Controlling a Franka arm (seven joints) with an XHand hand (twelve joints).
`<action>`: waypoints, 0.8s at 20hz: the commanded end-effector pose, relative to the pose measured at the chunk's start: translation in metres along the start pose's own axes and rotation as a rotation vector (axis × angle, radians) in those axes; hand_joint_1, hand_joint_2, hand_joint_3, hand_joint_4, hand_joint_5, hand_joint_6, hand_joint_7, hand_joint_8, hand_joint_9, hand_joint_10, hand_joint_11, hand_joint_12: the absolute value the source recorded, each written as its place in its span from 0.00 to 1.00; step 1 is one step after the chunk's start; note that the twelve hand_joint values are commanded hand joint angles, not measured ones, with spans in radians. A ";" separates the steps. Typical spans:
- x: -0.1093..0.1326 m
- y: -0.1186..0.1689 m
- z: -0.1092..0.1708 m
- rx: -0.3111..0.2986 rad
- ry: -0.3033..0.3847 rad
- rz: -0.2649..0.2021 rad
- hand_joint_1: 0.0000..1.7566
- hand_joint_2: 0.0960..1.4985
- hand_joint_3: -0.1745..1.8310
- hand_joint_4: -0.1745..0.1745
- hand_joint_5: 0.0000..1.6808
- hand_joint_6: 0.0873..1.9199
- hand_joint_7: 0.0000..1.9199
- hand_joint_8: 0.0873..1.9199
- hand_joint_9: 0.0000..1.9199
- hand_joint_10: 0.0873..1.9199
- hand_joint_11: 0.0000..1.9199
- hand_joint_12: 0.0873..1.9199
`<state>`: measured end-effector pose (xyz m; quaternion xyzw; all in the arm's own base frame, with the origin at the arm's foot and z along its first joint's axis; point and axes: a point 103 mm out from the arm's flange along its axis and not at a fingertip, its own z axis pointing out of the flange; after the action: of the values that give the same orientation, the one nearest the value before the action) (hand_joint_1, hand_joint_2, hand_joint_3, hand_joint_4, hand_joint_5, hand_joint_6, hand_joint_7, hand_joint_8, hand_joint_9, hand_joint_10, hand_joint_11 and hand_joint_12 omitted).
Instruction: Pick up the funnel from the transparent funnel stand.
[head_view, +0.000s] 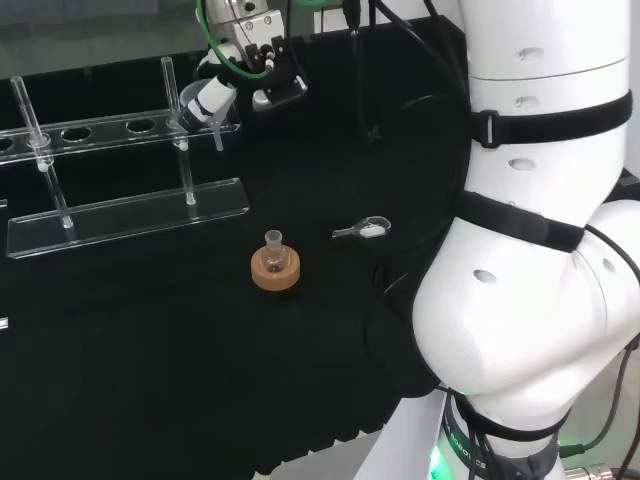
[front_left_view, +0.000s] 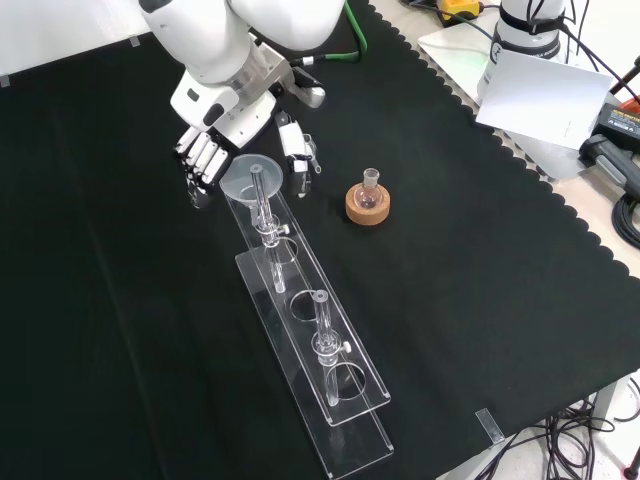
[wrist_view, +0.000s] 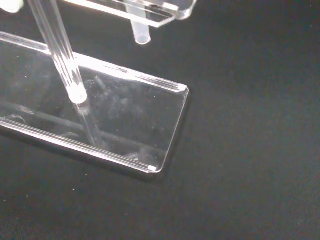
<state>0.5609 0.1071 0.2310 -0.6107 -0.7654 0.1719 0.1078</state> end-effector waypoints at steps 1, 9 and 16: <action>-0.003 0.001 0.000 -0.007 -0.011 -0.002 0.45 0.26 0.31 0.52 0.21 0.00 0.19 0.22 0.17 0.32 0.01 0.79; -0.010 -0.004 -0.011 -0.116 0.030 0.009 0.50 0.23 0.41 0.49 0.36 0.00 0.39 0.25 0.40 0.25 0.22 0.67; -0.011 -0.009 -0.020 -0.207 0.051 0.011 0.60 0.23 0.44 0.41 0.47 0.10 0.54 0.23 0.58 0.14 0.43 0.54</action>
<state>0.5625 0.0993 0.2457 -0.6235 -0.7724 0.0986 0.0702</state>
